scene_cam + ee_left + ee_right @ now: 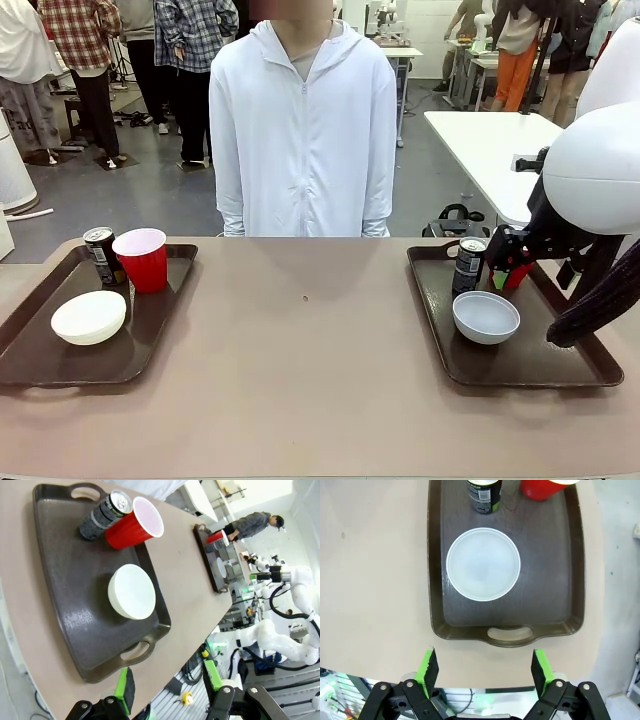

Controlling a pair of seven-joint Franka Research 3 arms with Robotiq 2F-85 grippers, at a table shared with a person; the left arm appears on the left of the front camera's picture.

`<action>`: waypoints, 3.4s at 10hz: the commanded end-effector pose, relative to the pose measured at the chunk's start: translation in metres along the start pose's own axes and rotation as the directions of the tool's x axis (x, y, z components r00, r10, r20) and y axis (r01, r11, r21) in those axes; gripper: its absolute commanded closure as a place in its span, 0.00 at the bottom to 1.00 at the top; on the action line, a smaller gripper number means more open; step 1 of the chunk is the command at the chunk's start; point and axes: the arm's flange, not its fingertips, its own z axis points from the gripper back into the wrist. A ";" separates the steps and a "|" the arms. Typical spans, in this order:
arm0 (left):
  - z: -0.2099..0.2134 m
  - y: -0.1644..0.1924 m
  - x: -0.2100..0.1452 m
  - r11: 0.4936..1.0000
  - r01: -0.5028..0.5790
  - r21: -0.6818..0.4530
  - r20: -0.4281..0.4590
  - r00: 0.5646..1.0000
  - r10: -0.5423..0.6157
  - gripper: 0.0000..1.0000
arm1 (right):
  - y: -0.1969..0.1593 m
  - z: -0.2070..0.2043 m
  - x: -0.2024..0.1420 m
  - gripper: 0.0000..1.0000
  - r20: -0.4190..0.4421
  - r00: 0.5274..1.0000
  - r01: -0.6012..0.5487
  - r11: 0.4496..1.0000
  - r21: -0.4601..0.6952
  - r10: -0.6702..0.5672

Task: Prepare tableware on both trays.
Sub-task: Pick up a Picnic Bowl from the table and place it on a Handle tray.

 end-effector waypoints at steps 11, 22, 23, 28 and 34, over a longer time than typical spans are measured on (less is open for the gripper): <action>0.001 -0.001 -0.001 1.000 -0.004 0.001 0.014 1.000 0.004 0.27 | -0.181 0.032 0.006 0.04 0.103 0.982 -0.187 0.779 0.598 0.157; 0.001 -0.001 -0.001 1.000 -0.004 0.001 0.014 1.000 0.004 0.27 | -0.314 -0.003 -0.033 0.04 -0.021 0.963 0.188 0.614 0.767 -0.269; 0.001 -0.001 -0.001 1.000 -0.004 0.001 0.014 1.000 0.004 0.27 | -0.323 -0.003 -0.032 0.04 -0.049 0.955 0.227 0.615 0.755 -0.292; 0.001 -0.001 -0.001 1.000 -0.004 0.001 0.014 1.000 0.004 0.27 | -0.337 -0.005 -0.032 0.04 -0.083 0.944 0.279 0.635 0.720 -0.320; 0.001 -0.001 -0.001 1.000 -0.004 0.001 0.014 1.000 0.004 0.27 | -0.373 -0.035 -0.007 0.04 -0.049 0.990 0.104 0.448 0.888 -0.134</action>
